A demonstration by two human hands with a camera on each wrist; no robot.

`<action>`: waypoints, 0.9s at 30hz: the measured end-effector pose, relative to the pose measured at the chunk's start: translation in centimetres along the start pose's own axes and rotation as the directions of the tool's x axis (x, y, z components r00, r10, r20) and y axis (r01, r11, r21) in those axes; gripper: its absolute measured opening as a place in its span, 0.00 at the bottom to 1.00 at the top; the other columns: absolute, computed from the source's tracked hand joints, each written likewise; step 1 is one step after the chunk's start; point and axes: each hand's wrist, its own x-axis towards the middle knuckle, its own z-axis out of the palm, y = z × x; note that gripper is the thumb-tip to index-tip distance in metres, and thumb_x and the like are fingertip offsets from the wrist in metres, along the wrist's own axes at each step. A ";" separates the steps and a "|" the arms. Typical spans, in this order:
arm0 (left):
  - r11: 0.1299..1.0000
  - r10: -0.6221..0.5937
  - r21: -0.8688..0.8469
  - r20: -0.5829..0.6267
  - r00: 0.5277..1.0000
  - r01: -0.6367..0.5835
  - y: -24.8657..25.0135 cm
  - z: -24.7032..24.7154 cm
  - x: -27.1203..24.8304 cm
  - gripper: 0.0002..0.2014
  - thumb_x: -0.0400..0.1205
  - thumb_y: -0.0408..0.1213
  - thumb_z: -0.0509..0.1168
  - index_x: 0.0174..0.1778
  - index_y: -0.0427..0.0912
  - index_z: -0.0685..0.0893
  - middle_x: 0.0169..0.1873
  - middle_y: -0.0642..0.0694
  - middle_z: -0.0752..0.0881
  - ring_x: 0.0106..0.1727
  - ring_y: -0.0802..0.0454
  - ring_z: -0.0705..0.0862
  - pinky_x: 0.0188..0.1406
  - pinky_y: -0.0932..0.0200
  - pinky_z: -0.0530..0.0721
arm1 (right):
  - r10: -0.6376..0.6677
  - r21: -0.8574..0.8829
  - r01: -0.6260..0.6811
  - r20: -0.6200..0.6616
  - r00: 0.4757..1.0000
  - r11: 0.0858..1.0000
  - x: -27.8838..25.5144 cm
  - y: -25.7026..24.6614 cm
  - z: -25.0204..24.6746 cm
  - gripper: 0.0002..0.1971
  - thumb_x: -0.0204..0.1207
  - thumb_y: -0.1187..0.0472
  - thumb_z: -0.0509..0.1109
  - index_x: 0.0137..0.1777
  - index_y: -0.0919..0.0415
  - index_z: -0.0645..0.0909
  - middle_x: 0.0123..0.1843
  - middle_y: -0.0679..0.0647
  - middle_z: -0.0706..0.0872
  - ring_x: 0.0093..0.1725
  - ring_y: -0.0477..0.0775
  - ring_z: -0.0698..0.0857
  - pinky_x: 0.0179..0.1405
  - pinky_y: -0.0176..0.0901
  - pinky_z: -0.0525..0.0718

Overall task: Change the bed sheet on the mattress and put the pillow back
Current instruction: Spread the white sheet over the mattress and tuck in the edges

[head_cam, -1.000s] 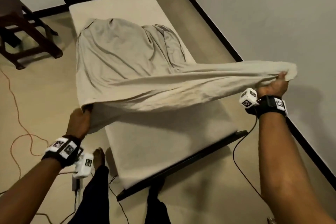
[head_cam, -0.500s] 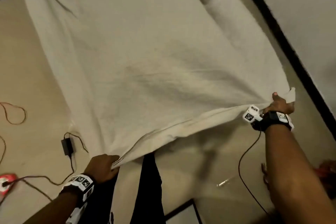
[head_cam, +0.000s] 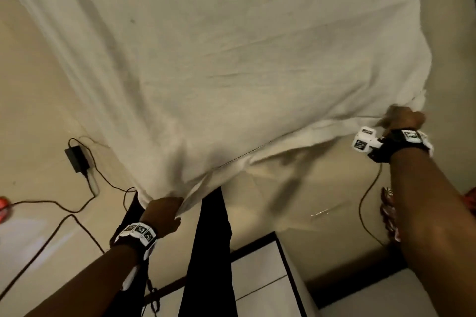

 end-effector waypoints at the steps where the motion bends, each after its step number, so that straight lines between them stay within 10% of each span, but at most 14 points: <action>1: 1.000 0.008 -0.010 0.020 1.000 -0.007 0.0 0.7 0.6 0.31 0.75 0.54 0.74 0.73 0.47 0.78 0.59 0.44 0.88 0.60 0.39 0.88 0.53 0.47 0.87 | -0.023 -0.107 0.023 0.005 1.000 0.994 -0.1 0.4 0.9 0.41 0.72 0.45 0.79 0.80 0.60 0.68 0.75 0.57 0.80 0.70 0.50 0.82 0.52 0.43 0.85; 5: 0.996 -0.072 -0.066 -0.202 0.977 0.059 1.0 -1.1 1.8 0.24 0.83 0.59 0.65 0.69 0.48 0.80 0.55 0.45 0.89 0.56 0.40 0.89 0.46 0.49 0.84 | -0.080 -0.282 0.074 -0.011 0.997 0.956 -2.5 3.0 5.4 0.41 0.70 0.55 0.78 0.80 0.66 0.63 0.73 0.72 0.77 0.68 0.70 0.82 0.65 0.55 0.81; 7: 0.978 -0.194 -0.145 -0.369 0.909 0.150 1.1 -2.6 2.6 0.22 0.82 0.60 0.64 0.59 0.45 0.82 0.46 0.43 0.88 0.47 0.38 0.89 0.36 0.50 0.81 | -0.105 -0.240 0.114 0.051 0.993 0.964 -4.7 4.0 8.0 0.49 0.60 0.44 0.78 0.79 0.62 0.65 0.70 0.72 0.78 0.62 0.73 0.85 0.61 0.63 0.85; 10: 0.882 -0.463 -0.249 -0.305 0.832 0.399 0.0 -4.5 3.2 0.31 0.77 0.65 0.70 0.58 0.40 0.79 0.49 0.40 0.88 0.50 0.36 0.89 0.40 0.48 0.80 | -0.062 -0.122 0.076 0.119 0.991 0.990 -6.0 6.7 11.8 0.61 0.52 0.34 0.80 0.84 0.55 0.58 0.73 0.64 0.79 0.63 0.69 0.86 0.54 0.68 0.89; 12: 0.834 -0.529 -0.305 -0.210 0.822 0.459 -1.5 -4.1 3.5 0.38 0.72 0.67 0.74 0.62 0.37 0.79 0.55 0.36 0.88 0.55 0.35 0.88 0.47 0.48 0.82 | 0.033 -0.080 -0.015 0.225 0.974 0.997 -9.5 7.4 12.9 0.60 0.63 0.45 0.83 0.88 0.48 0.48 0.74 0.59 0.78 0.59 0.67 0.86 0.45 0.67 0.92; 17: 0.853 -0.437 -0.340 -0.049 0.898 0.396 -4.8 -2.8 3.2 0.33 0.73 0.66 0.74 0.57 0.38 0.86 0.55 0.38 0.90 0.56 0.39 0.88 0.44 0.56 0.82 | 0.200 -0.050 -0.198 0.421 0.885 0.979 -13.4 9.3 14.0 0.22 0.83 0.52 0.70 0.71 0.66 0.73 0.59 0.70 0.86 0.41 0.66 0.89 0.29 0.53 0.88; 22: 0.890 -0.364 -0.327 -0.087 0.927 0.319 -5.6 -6.9 1.8 0.26 0.79 0.58 0.72 0.59 0.37 0.85 0.58 0.38 0.88 0.60 0.40 0.85 0.55 0.53 0.83 | 0.086 -0.185 -0.037 0.260 0.962 0.982 -21.1 8.4 14.0 0.28 0.68 0.56 0.71 0.68 0.65 0.76 0.64 0.67 0.85 0.57 0.72 0.88 0.53 0.62 0.90; 27: 0.916 -0.260 -0.367 -0.235 0.936 0.163 -5.8 -14.9 -1.8 0.21 0.81 0.55 0.71 0.58 0.41 0.84 0.60 0.40 0.86 0.64 0.39 0.82 0.61 0.50 0.81 | -0.042 -0.375 0.162 0.309 0.950 0.913 -31.0 4.7 13.5 0.21 0.80 0.64 0.66 0.72 0.68 0.74 0.71 0.68 0.80 0.70 0.67 0.80 0.64 0.47 0.76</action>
